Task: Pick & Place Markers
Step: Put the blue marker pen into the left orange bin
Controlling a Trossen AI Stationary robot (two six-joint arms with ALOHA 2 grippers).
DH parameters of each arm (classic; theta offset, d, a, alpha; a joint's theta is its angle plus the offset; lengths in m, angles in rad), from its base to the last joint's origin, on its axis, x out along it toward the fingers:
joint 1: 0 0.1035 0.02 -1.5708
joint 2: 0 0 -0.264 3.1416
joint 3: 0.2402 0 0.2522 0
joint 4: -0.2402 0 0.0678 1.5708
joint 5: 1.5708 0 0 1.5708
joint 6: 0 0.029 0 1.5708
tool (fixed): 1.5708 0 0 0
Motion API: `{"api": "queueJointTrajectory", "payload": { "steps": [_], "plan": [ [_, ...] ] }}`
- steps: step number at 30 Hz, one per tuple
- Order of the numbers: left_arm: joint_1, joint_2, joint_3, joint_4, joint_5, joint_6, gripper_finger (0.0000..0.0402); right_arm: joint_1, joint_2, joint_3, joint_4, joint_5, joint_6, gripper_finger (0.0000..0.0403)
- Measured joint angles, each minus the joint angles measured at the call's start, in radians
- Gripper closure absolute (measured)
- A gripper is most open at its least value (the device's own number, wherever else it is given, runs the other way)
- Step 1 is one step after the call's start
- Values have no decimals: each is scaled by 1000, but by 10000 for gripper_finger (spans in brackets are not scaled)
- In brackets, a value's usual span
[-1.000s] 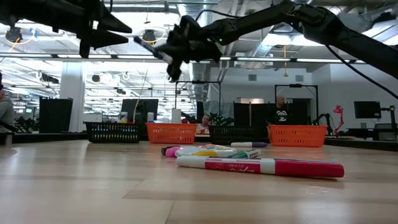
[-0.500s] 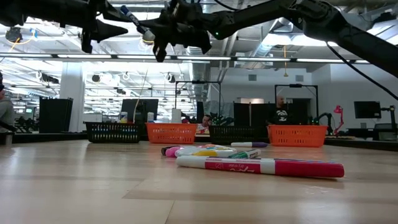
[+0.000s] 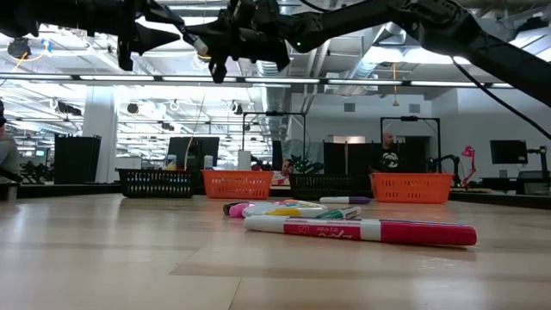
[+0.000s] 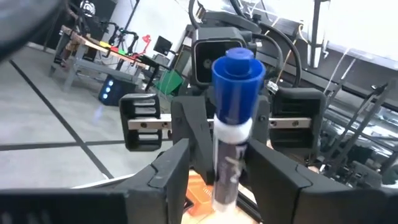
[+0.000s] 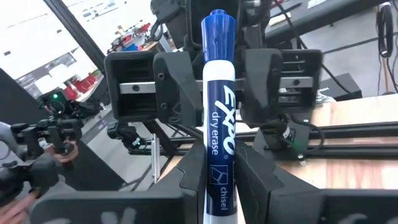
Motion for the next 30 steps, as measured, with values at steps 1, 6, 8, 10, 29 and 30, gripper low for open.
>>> {"api": "queueJointTrajectory", "payload": {
  "steps": [1,6,8,10,29,30],
  "plan": [
    [3,0,0,1,6,0,246,5,0,0,2,7,0,351],
    [16,20,0,30,40,-3,218,25,0,0,28,24,4,351],
    [20,33,1,36,43,-4,210,28,0,0,41,24,20,351],
    [21,43,1,41,39,-4,208,27,1,0,45,23,24,351],
    [21,51,1,119,95,78,344,0,1,0,42,-71,80,276],
    [21,51,1,119,95,87,344,-7,1,0,42,-88,90,265]
  ]
}}
